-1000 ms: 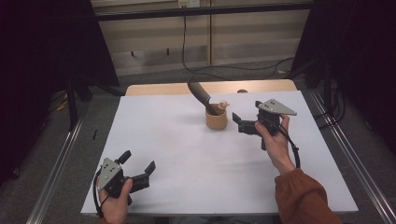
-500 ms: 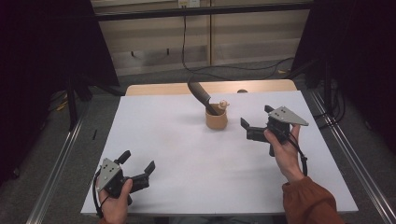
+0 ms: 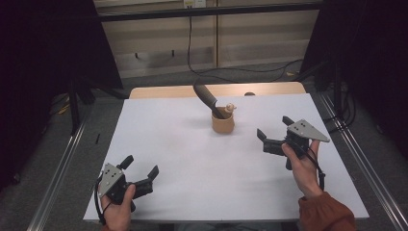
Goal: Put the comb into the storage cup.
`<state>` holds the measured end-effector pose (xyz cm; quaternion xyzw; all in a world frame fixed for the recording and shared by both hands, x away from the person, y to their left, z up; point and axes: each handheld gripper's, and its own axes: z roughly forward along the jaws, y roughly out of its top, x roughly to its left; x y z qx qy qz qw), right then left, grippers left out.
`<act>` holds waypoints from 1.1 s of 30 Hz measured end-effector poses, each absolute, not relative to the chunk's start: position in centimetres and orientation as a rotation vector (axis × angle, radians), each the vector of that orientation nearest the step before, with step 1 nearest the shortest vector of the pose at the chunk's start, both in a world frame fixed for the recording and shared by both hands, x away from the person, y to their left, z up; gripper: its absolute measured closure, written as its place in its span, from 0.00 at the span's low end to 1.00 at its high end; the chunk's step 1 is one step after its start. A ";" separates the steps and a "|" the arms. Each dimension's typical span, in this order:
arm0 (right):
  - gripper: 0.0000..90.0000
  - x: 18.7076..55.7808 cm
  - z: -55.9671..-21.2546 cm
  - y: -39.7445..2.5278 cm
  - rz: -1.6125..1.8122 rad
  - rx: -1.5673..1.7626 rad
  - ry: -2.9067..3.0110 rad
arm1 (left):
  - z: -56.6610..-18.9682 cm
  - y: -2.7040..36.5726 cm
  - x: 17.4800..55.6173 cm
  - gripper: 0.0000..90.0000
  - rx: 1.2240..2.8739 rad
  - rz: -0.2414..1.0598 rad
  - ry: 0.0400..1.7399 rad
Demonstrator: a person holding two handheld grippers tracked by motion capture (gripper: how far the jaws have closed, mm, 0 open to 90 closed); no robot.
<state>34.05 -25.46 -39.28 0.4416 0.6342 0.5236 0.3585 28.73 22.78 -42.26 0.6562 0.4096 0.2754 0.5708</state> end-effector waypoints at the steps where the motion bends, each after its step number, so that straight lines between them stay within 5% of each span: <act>1: 0.00 33.9 -39.3 -25.6 1.347 1.138 1.632 | -42.3 22.7 28.7 0.02 1.538 0.645 0.962; 33: 0.00 27.6 -40.9 -28.8 1.269 1.162 1.549 | -42.3 22.7 28.2 0.02 1.550 0.648 0.967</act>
